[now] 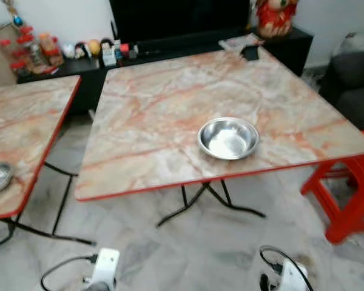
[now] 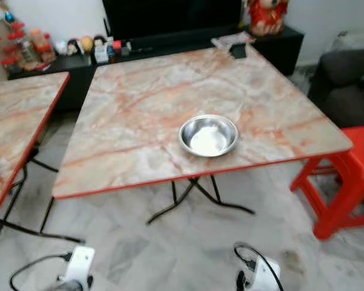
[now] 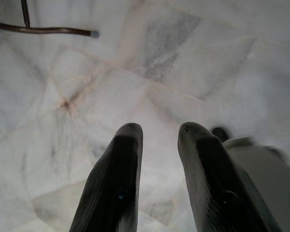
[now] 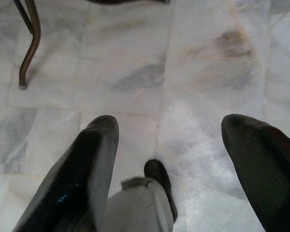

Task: Setting the table

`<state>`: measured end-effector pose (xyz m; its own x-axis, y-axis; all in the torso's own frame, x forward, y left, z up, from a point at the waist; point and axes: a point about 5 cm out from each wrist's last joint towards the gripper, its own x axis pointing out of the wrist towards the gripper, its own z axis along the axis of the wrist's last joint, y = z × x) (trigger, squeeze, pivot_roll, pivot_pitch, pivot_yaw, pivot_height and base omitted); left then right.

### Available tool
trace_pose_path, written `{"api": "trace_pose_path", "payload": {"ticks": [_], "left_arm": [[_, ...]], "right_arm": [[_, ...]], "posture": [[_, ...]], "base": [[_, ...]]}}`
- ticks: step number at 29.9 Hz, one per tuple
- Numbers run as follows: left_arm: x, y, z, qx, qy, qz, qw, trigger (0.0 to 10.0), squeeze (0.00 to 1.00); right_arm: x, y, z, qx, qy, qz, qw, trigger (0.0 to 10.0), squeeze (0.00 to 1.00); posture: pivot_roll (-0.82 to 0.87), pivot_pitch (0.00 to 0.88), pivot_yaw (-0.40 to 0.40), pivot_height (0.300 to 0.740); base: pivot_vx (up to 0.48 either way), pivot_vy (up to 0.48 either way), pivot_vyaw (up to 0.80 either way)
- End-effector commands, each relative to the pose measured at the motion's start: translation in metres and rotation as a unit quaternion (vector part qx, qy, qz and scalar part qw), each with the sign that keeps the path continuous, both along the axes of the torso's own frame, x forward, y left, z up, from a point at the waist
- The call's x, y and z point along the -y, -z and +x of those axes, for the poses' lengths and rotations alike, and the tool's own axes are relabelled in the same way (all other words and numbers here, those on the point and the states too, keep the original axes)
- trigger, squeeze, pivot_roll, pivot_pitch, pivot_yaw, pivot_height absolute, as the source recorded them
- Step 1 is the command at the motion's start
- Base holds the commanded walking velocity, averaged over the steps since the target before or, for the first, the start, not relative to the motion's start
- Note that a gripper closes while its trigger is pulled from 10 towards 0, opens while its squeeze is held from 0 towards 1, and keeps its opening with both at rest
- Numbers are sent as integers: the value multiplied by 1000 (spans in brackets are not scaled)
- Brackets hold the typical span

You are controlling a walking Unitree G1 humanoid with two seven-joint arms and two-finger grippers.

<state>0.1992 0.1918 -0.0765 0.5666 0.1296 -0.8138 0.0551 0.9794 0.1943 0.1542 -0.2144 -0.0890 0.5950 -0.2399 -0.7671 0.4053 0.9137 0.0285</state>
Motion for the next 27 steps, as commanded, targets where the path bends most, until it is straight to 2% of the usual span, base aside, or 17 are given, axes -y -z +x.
{"api": "trace_pose_path", "payload": {"ticks": [1, 5, 14, 27], "left_arm": [[-11, 1, -6, -7, -11, 14, 1000, 10000, 0], [-12, 2, -8, -9, -16, 13, 1000, 10000, 0], [-13, 0, -5, -4, -20, 13, 1000, 10000, 0], [-11, -1, -1, 3, -31, 9, 999, 10000, 0]], "right_arm": [[-9, -1, 6, 12, -13, 13, 1000, 10000, 0], [-10, -2, 8, 13, -21, 14, 1000, 10000, 0], [-11, -4, 16, 17, -22, 14, 1000, 10000, 0], [-12, -3, 14, 10, -23, 14, 1000, 10000, 0]], "posture": [[-91, 0, 51, 740], [-87, 0, 48, 740], [-77, 0, 41, 740], [-75, 0, 37, 740]], "base": [[0, 375, 431], [0, 376, 748], [0, 376, 0], [0, 366, 94]]}}
